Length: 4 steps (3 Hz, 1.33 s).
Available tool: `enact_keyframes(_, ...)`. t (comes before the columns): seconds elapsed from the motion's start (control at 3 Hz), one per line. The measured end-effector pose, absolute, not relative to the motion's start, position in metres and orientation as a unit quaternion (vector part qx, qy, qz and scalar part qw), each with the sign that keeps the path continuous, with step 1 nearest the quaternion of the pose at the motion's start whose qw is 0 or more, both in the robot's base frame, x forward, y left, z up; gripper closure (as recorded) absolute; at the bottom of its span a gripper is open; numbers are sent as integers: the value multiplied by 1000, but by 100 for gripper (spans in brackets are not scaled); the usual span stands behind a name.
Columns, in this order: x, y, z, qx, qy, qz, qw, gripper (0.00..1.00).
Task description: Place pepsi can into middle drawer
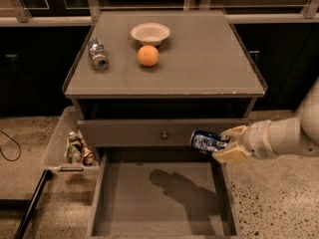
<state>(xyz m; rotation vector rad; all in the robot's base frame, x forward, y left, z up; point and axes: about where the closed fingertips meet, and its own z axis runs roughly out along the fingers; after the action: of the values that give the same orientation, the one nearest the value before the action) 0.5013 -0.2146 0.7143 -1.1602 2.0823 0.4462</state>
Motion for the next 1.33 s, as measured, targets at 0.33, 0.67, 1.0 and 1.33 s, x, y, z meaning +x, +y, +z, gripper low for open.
enact_keyframes(0.33, 497, -193, 660, -460, 795, 189, 348, 100)
enact_keyframes(0.67, 489, -176, 622, -460, 793, 216, 335, 100)
enact_keyframes(1.0, 489, -175, 620, -459, 793, 218, 335, 100)
enact_keyframes(1.33, 488, -171, 606, -456, 799, 215, 327, 100)
